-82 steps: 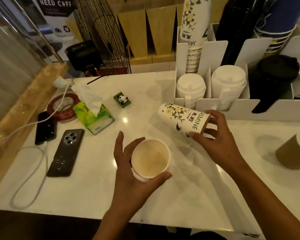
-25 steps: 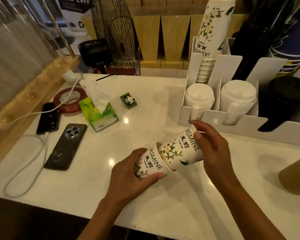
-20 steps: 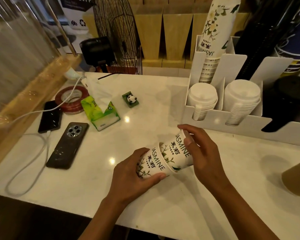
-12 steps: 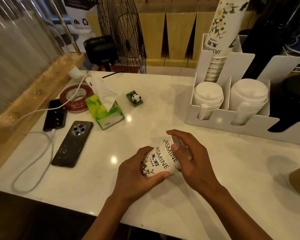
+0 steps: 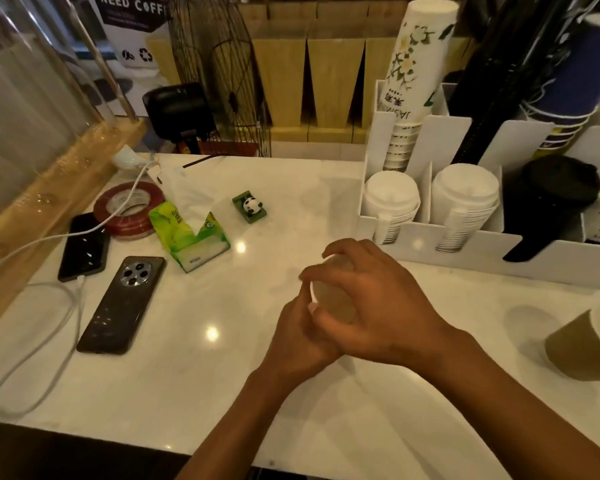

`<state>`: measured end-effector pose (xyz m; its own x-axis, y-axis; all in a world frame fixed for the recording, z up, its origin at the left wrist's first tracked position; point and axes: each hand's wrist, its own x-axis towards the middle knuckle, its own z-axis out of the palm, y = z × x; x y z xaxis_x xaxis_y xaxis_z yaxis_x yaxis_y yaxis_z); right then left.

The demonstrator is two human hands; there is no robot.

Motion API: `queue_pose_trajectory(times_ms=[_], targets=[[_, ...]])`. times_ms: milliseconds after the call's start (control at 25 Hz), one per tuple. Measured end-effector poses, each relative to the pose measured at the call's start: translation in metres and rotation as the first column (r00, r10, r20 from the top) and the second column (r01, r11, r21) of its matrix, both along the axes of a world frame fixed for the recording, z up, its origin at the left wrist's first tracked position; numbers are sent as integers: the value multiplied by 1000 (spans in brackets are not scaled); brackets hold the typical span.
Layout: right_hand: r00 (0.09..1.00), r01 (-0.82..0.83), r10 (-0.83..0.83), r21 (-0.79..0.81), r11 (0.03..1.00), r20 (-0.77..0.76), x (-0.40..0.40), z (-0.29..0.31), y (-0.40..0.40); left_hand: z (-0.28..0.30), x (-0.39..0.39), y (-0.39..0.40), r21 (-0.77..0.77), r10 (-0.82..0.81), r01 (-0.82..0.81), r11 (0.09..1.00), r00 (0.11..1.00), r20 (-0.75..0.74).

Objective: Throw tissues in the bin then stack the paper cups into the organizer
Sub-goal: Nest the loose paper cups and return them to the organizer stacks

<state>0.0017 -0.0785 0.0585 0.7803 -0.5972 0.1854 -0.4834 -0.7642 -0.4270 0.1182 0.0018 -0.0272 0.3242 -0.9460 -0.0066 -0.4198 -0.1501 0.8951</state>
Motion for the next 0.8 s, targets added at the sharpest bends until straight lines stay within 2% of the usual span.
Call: queue_pose_trajectory(times_ms=[80, 240, 480, 640, 680, 760, 800], targets=[[999, 31, -32, -27, 999, -41, -4, -3, 4, -3, -10, -6, 37, -22, 21, 999, 1000, 17], [983, 180, -180, -5, 984, 45, -6, -11, 5, -7, -17, -12, 112, -80, 85, 990, 996, -50], [969, 220, -221, 23, 975, 106, -5, -16, 3, -7, -18, -18, 256, -182, 145, 956, 975, 129], [949, 258, -254, 2, 966, 187, -2, -21, 7, 5, -18, -12, 64, -79, 74, 995, 994, 80], [919, 273, -277, 51, 961, 281, -2, -24, 7, 5, -18, -10, 36, -66, 65, 997, 997, 34], [794, 288, -367, 231, 929, 486, -5, -32, 7, 7, -16, -6, 27, -63, 64, 998, 997, -37], [742, 283, -412, 310, 908, 529, -7, -34, 8, 11, -12, -4, 31, -86, 89, 996, 994, -73]])
